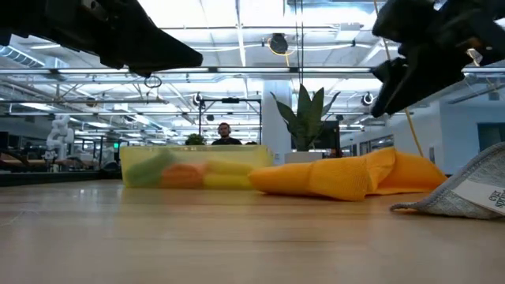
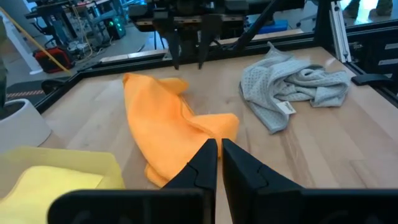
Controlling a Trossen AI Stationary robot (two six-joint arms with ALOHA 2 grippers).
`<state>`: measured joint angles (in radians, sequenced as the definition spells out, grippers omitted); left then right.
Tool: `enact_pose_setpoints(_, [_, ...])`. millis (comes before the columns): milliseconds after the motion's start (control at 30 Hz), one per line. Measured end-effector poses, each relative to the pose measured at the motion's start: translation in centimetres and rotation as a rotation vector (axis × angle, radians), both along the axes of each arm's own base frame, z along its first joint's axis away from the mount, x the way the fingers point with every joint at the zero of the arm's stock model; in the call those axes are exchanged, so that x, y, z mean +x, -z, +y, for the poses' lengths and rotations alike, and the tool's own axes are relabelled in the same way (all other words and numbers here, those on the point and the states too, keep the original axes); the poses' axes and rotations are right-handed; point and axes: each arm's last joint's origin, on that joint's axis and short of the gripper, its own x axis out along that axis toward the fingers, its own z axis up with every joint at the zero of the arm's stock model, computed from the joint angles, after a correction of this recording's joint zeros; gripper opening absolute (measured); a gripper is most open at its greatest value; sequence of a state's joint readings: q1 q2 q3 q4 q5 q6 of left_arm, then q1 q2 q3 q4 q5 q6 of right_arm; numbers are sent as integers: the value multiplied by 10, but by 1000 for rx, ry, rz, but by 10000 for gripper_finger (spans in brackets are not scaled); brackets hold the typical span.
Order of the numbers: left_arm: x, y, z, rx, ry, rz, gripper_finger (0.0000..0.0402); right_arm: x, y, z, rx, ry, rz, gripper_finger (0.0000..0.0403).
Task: Fold microfiber towels
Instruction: Fold the orange microfiber cloth
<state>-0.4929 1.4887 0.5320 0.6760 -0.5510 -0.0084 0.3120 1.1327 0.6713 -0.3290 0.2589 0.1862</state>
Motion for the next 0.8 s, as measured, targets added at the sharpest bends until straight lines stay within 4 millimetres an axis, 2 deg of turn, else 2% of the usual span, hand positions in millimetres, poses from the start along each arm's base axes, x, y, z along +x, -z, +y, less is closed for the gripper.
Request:
enact_pose_setpoints(200, [4, 9, -1, 9, 5, 9, 26, 27, 23, 8, -90, -133, -36, 154])
enact_pose_setpoints(367, [17, 16, -1, 30, 5, 40, 26, 51, 43, 6, 35, -236, -39, 145])
enact_pose_setpoints(633, [38, 22, -2, 27, 73, 73, 26, 86, 41, -1, 121, -209, -8, 163])
enact_pose_setpoints(800, [40, 26, 0, 22, 81, 90, 26, 96, 47, -12, 212, -197, 37, 189])
